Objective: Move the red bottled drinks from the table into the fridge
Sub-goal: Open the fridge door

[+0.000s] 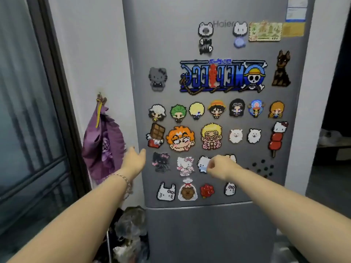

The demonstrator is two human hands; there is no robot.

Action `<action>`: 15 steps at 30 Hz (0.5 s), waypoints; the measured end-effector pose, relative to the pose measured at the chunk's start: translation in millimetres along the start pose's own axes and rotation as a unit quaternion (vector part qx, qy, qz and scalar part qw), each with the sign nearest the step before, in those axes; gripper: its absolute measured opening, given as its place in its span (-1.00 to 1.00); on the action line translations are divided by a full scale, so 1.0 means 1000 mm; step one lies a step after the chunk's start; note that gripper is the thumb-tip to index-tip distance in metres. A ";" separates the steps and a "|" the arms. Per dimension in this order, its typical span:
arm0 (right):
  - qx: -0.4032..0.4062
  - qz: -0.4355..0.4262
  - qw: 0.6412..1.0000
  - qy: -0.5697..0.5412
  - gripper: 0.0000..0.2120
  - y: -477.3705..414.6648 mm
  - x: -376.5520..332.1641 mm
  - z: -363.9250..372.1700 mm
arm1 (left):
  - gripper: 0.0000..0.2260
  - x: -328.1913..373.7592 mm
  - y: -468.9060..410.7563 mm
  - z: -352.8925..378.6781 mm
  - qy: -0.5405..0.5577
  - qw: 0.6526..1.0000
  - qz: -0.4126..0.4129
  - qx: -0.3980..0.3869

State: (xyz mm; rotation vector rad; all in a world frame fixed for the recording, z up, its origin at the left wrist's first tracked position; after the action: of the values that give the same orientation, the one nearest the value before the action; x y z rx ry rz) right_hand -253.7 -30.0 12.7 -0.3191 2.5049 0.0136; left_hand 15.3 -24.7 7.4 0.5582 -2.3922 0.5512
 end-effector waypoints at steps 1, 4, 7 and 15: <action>0.003 0.012 1.000 -0.001 -0.76 -0.009 0.000 0.004 | -0.52 0.004 -0.014 0.004 0.011 1.000 0.007 -0.006; 0.013 0.039 0.999 0.002 -0.75 -0.020 0.000 0.010 | -0.50 0.010 -0.040 0.016 0.076 0.997 0.001 -0.033; 0.021 0.037 0.999 -0.012 -0.71 -0.025 -0.002 0.009 | -0.50 0.009 -0.050 0.023 0.102 0.994 -0.004 -0.035; 0.023 0.003 1.000 -0.013 -0.80 0.006 0.012 -0.003 | -0.52 0.008 -0.030 0.004 0.055 0.997 0.030 -0.040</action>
State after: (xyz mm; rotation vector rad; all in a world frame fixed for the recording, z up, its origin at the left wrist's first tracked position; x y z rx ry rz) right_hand -265.9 -26.6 7.8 -0.2899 2.4765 -0.0381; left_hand 23.0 -53.6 17.4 0.4119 -2.3218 0.4970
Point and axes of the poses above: each hand's wrist, its own y-axis away from the middle knuckle, its own z-axis out of the palm, x = y × z, the point moved 3 cm from there along -y, towards the middle knuckle, and after that the axes turned 13 degrees about -y, right-handed, at the moved point
